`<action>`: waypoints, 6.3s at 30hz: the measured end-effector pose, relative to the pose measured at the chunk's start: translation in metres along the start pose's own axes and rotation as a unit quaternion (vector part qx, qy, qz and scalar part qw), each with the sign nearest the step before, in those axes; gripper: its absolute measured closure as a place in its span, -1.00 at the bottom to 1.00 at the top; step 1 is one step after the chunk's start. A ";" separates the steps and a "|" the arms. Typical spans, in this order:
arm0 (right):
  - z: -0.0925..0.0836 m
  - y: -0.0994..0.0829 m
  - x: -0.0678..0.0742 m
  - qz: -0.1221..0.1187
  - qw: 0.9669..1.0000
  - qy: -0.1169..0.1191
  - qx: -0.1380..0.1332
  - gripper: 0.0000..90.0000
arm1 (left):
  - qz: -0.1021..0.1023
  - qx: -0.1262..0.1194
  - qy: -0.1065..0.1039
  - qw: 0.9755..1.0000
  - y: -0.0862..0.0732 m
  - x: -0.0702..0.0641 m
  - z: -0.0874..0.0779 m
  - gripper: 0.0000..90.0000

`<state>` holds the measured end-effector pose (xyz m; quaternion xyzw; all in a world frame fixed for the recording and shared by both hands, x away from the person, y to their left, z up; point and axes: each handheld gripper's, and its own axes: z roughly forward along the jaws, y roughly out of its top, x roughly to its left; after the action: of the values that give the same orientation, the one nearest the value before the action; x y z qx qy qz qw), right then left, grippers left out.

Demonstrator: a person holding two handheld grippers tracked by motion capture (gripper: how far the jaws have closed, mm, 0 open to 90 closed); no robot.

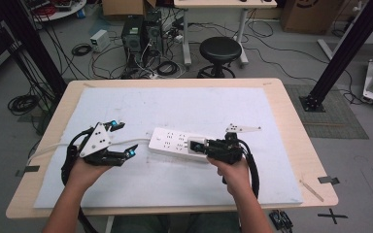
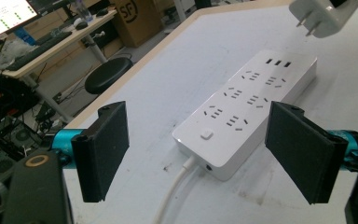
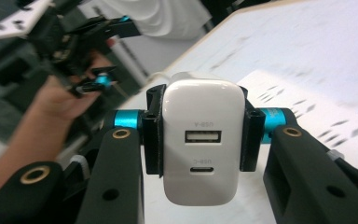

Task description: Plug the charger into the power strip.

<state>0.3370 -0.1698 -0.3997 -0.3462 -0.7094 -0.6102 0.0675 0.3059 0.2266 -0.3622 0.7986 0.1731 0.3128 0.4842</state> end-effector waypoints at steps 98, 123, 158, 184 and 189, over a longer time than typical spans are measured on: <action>0.107 0.102 -0.016 -0.328 0.780 -0.098 0.524 0.40 | -0.025 0.008 0.019 0.999 -0.029 0.006 -0.019 -0.52; 0.119 0.086 -0.027 -0.318 0.777 -0.108 0.533 0.41 | -0.020 0.014 0.017 1.000 -0.025 0.004 -0.014 -0.52; -0.010 0.073 -0.001 -0.229 0.946 -0.131 0.188 -0.56 | -0.043 -0.013 -0.013 0.999 -0.020 0.029 -0.015 -0.52; -0.055 0.032 -0.015 -0.189 0.965 -0.150 0.099 -0.56 | -0.077 -0.015 -0.030 0.996 -0.034 0.036 -0.014 -0.53; -0.055 0.033 -0.016 -0.190 0.965 -0.150 0.098 -0.56 | -0.078 -0.013 -0.032 0.996 -0.036 0.037 -0.013 -0.53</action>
<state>0.3501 -0.2258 -0.3673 -0.2842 -0.8207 -0.4801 -0.1231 0.3256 0.2731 -0.3772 0.7861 0.2152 0.2502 0.5226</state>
